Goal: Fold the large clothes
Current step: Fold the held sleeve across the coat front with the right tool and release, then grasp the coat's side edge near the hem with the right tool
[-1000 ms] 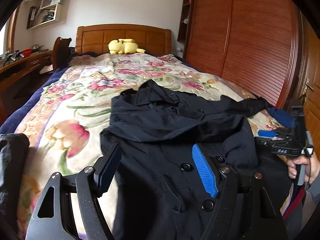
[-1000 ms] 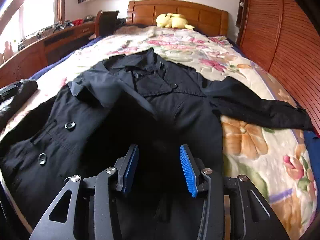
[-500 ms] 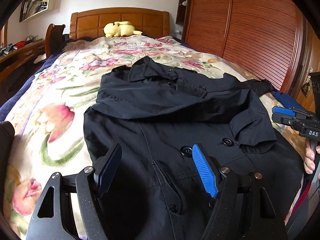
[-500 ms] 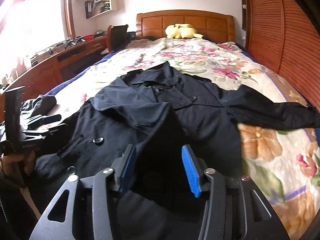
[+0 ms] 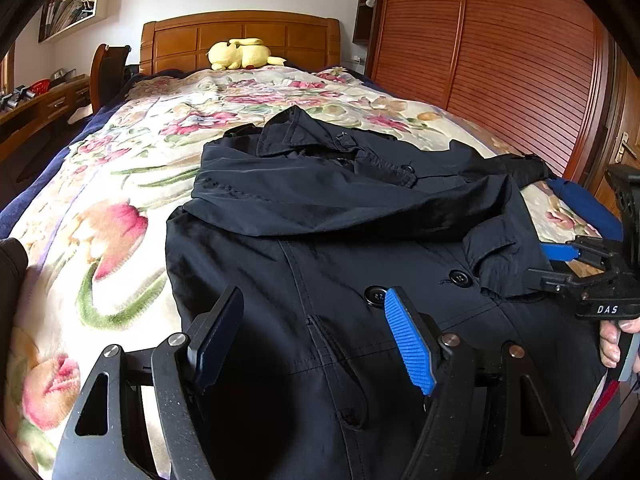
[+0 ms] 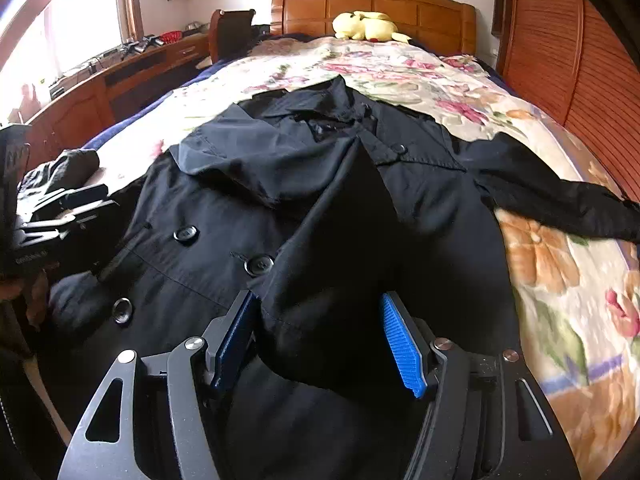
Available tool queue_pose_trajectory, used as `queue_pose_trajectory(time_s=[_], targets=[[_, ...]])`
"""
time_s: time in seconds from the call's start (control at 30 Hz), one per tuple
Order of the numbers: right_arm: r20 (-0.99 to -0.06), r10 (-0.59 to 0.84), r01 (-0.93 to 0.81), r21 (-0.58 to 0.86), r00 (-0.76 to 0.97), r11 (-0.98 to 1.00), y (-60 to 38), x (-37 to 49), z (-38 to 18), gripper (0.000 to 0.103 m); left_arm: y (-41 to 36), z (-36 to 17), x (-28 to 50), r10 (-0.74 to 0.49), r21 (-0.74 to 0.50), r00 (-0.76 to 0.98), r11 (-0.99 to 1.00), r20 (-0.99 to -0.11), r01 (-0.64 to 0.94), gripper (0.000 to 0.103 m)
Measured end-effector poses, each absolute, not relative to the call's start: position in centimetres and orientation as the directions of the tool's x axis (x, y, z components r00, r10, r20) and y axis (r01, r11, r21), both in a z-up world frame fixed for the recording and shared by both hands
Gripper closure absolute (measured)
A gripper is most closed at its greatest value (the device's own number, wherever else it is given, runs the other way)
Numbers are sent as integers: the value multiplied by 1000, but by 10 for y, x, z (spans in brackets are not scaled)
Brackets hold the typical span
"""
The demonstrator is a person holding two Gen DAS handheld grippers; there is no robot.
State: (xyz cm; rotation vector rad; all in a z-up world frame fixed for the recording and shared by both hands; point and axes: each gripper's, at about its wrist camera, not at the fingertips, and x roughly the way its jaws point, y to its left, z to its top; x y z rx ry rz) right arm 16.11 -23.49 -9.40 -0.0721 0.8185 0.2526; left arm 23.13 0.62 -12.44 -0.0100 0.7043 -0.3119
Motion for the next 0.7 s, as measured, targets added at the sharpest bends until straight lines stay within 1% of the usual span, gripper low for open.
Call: queue_pose_trajectory(time_s=[0.23, 0.27, 0.3, 0.33, 0.37, 0.4, 0.53, 0.6, 0.7], targets=[[-773, 185, -245, 40, 607, 969, -235, 170, -106, 39, 7, -124, 231, -287, -116, 719, 954, -633, 277, 29], [-776, 183, -245, 38, 603, 969, -236, 171, -107, 50, 7, -123, 230, -287, -117, 721, 954, -631, 277, 29], [-783, 181, -249, 35, 595, 968, -236, 171, -107, 64, 7, -123, 230, -287, -118, 722, 954, -630, 276, 29], [-790, 177, -255, 27, 587, 967, -237, 171, -107, 72, 8, -122, 230, -288, -119, 724, 954, -627, 276, 29], [-792, 164, -257, 10, 587, 966, -237, 171, -106, 85, 9, -122, 229, -289, -120, 726, 954, -624, 276, 29], [-793, 138, -258, -26, 594, 966, -236, 171, -103, 92, 9, -121, 228, -289, -121, 729, 954, -621, 276, 29], [-768, 22, -240, -173, 640, 955, -240, 171, -86, 95, 13, -118, 226, -292, -125, 737, 954, -609, 274, 29], [-724, -73, -204, -287, 686, 936, -241, 170, -72, 95, 15, -117, 224, -291, -125, 743, 954, -603, 273, 29], [-641, -178, -151, -423, 746, 893, -242, 166, -55, 95, 16, -116, 221, -290, -124, 748, 954, -597, 272, 29]])
